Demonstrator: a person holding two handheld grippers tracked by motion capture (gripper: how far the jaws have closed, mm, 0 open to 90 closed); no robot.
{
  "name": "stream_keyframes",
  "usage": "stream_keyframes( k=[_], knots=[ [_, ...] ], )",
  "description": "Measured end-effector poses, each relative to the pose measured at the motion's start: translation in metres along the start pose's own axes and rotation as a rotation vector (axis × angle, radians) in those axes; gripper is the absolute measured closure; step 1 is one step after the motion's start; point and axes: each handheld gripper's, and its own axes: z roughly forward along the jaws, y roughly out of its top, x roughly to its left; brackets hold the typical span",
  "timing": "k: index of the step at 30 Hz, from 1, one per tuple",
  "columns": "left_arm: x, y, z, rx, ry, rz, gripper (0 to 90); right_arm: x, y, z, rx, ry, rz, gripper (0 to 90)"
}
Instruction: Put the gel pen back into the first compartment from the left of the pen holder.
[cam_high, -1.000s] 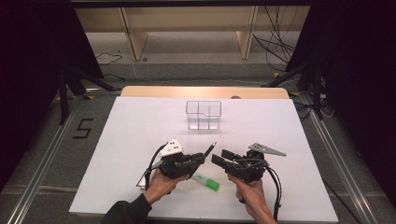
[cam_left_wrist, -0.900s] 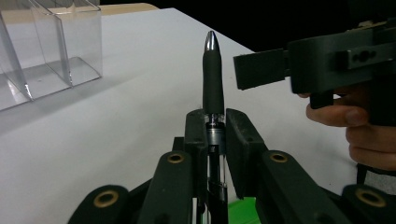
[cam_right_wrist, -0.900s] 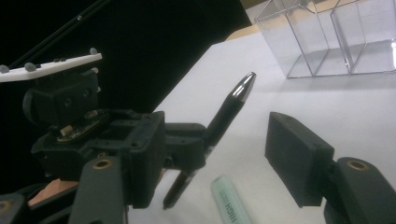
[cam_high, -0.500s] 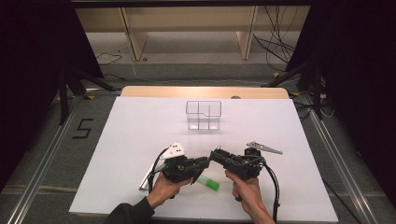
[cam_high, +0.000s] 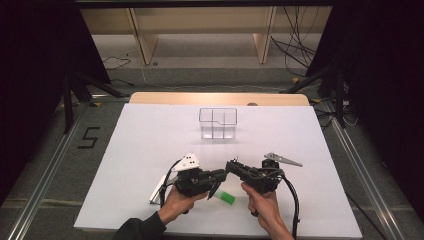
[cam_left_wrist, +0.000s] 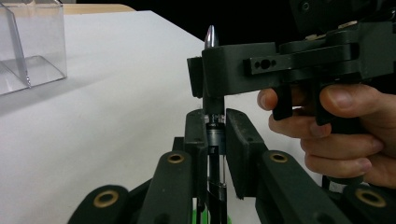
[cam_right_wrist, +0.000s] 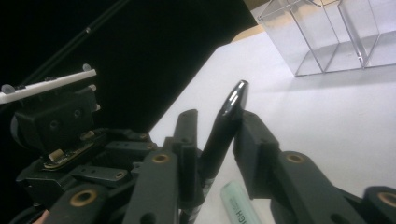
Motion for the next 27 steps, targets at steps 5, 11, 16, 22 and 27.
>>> stream_keyframes(
  k=[5, 11, 16, 22, 27],
  knots=[
    [-0.001, -0.002, 0.002, 0.003, -0.004, 0.003, 79.0, -0.003, -0.002, -0.001, -0.004, 0.029, 0.036, 78.6],
    [-0.002, 0.000, 0.001, -0.009, -0.022, 0.003, 77.8, 0.000, -0.001, -0.002, -0.020, 0.047, 0.016, 80.5],
    [-0.006, 0.002, 0.001, 0.036, -0.019, 0.053, 53.1, 0.006, 0.004, -0.007, -0.037, 0.027, -0.030, 80.6],
    [-0.004, 0.007, -0.005, 0.057, 0.005, 0.090, 37.8, 0.006, 0.009, -0.016, -0.066, -0.011, -0.079, 80.6],
    [0.005, 0.005, -0.018, 0.078, 0.085, 0.134, 33.2, 0.006, 0.014, -0.022, -0.084, -0.039, -0.110, 80.6]
  ],
)
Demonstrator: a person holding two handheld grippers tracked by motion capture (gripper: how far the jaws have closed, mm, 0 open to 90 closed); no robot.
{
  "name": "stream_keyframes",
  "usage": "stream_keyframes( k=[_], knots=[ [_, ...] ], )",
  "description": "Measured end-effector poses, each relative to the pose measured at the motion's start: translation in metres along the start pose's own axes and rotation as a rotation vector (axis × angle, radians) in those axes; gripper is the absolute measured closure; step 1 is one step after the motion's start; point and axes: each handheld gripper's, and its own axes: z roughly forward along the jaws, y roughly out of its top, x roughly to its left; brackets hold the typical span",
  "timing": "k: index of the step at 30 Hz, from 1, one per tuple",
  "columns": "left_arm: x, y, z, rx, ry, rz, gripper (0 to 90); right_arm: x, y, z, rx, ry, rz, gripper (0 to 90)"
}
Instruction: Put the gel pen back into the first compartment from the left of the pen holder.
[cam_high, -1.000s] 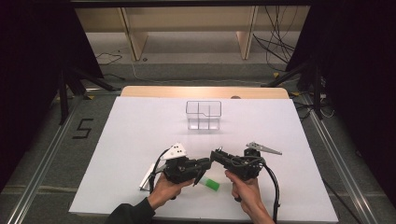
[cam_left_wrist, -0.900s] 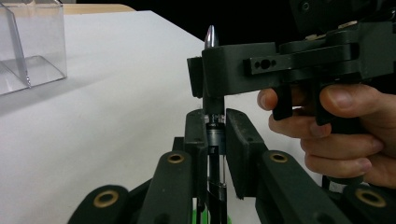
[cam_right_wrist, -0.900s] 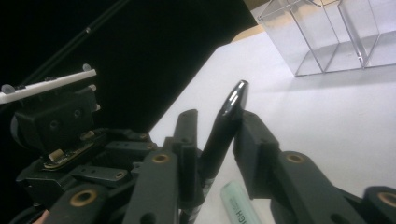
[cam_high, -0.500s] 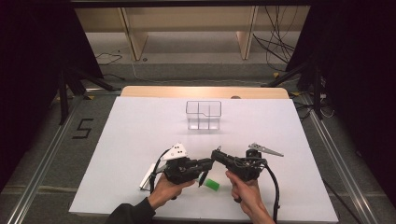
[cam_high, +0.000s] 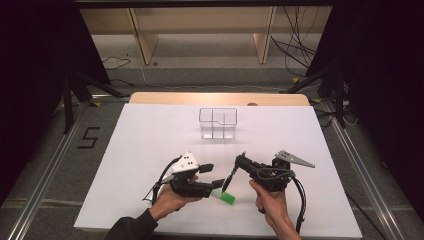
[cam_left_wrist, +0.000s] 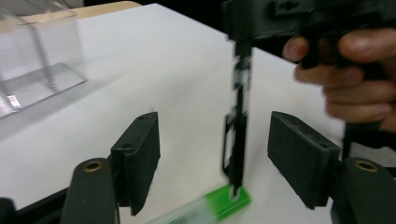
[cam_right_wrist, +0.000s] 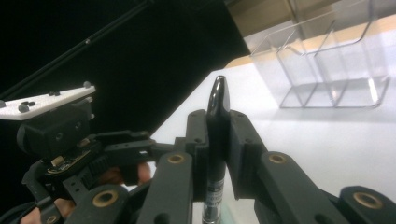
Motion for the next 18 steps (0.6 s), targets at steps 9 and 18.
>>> stream_keyframes(
  k=[9, 18],
  knots=[
    [0.026, -0.014, -0.025, 0.041, 0.131, -0.015, 29.6, -0.006, 0.016, -0.009, -0.041, -0.044, -0.031, 80.6],
    [0.038, -0.022, -0.044, 0.063, 0.218, -0.075, 23.1, -0.008, 0.036, -0.007, -0.061, -0.083, -0.078, 80.6]
  ],
)
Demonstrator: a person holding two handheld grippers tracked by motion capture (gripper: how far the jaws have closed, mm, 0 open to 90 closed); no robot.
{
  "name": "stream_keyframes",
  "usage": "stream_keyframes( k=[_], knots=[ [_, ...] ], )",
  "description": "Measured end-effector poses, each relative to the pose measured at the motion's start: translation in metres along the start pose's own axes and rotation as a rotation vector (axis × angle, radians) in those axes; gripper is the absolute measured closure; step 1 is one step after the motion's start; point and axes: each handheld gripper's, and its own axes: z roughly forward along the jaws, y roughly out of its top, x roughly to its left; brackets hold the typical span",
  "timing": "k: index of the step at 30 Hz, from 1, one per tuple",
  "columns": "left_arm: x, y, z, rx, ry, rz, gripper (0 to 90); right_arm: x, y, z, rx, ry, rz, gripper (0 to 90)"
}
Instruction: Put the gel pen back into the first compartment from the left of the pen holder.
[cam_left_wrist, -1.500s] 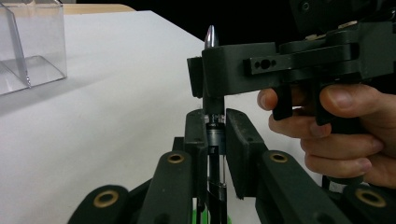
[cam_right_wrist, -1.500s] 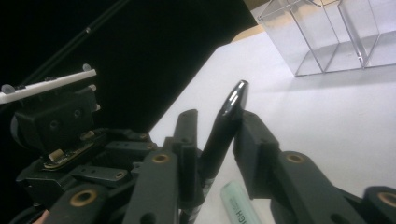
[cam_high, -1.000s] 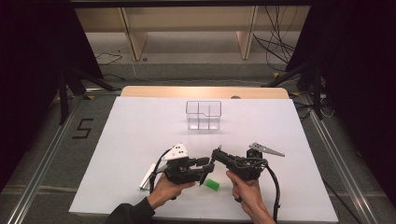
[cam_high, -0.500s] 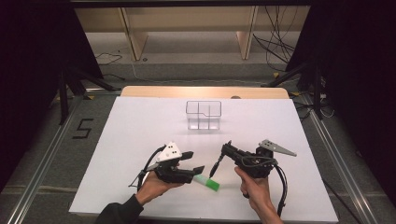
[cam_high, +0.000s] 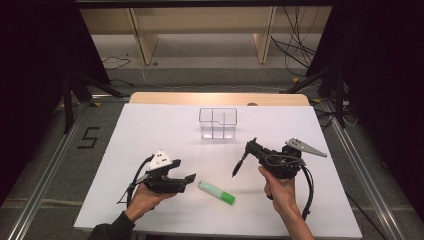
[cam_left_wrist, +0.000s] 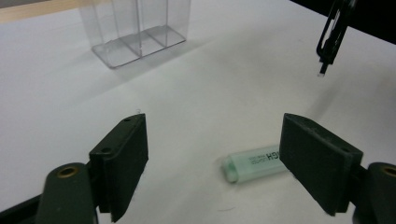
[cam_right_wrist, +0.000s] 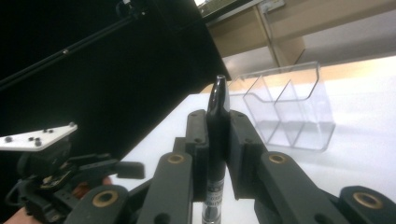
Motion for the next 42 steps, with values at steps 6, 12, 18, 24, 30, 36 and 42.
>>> stream_keyframes(
  k=[6, 12, 18, 24, 30, 36, 42],
  knots=[
    [0.006, -0.006, -0.006, 0.025, 0.054, -0.033, 21.6, -0.003, 0.011, 0.009, -0.011, -0.015, 0.000, 80.6],
    [0.012, -0.016, -0.011, 0.038, 0.106, -0.045, 20.8, -0.004, 0.027, 0.024, -0.003, -0.034, -0.029, 80.5],
    [0.015, -0.021, -0.017, 0.034, 0.117, -0.063, 20.0, -0.003, 0.042, 0.039, -0.009, -0.035, -0.031, 80.5],
    [0.016, -0.026, -0.021, 0.039, 0.145, -0.079, 20.0, -0.004, 0.052, 0.054, -0.004, -0.046, -0.037, 80.4],
    [0.020, -0.032, -0.023, 0.051, 0.151, -0.098, 20.0, -0.002, 0.064, 0.068, 0.020, -0.045, -0.047, 80.4],
    [0.021, -0.035, -0.024, 0.048, 0.147, -0.109, 19.9, -0.001, 0.075, 0.087, 0.033, -0.048, -0.058, 80.4],
    [0.023, -0.036, -0.025, 0.039, 0.137, -0.129, 19.5, -0.004, 0.083, 0.108, 0.036, -0.069, -0.042, 80.4]
  ],
)
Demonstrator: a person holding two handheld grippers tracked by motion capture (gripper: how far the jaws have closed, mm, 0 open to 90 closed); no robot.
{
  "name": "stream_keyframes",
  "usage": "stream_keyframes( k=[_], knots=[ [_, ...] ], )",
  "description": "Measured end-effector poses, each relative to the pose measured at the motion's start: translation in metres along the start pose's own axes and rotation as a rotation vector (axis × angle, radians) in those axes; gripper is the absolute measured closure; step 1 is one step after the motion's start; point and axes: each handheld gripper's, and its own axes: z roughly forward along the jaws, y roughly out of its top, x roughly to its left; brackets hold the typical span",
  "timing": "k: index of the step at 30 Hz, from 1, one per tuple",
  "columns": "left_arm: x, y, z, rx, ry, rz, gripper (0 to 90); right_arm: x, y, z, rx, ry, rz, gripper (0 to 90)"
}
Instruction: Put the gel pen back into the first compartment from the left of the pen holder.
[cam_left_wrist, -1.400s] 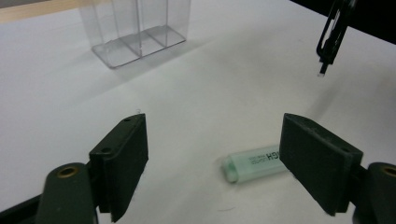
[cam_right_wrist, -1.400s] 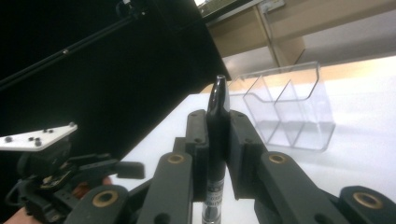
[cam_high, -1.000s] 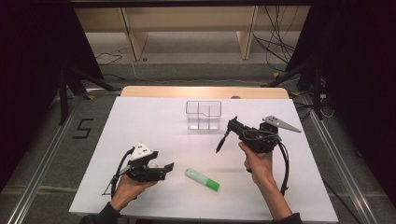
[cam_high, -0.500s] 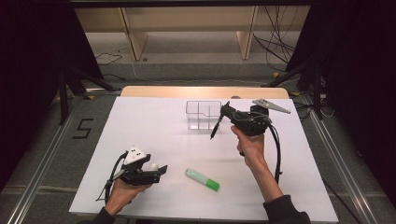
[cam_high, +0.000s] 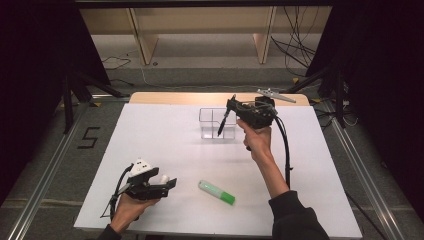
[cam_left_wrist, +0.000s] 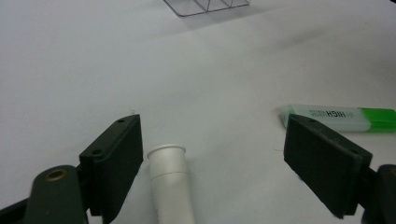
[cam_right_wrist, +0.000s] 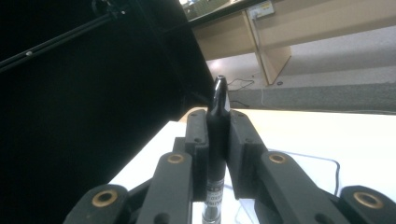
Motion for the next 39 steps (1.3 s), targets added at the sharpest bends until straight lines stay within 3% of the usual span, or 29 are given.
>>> stream_keyframes(
  k=[7, 10, 24, 39],
  knots=[
    [0.000, -0.002, 0.000, -0.001, -0.005, 0.009, 19.2, -0.003, 0.009, 0.020, 0.013, -0.016, 0.009, 80.4],
    [0.000, -0.002, -0.001, -0.010, -0.007, 0.004, 19.0, -0.005, 0.013, 0.026, 0.008, -0.018, 0.036, 80.4],
    [0.000, -0.003, -0.001, -0.003, -0.011, 0.010, 19.0, -0.010, 0.028, 0.041, 0.005, -0.064, 0.046, 80.5],
    [0.002, -0.004, 0.000, -0.001, -0.011, 0.006, 19.0, -0.004, 0.034, 0.065, 0.026, -0.094, 0.014, 80.5]
  ],
)
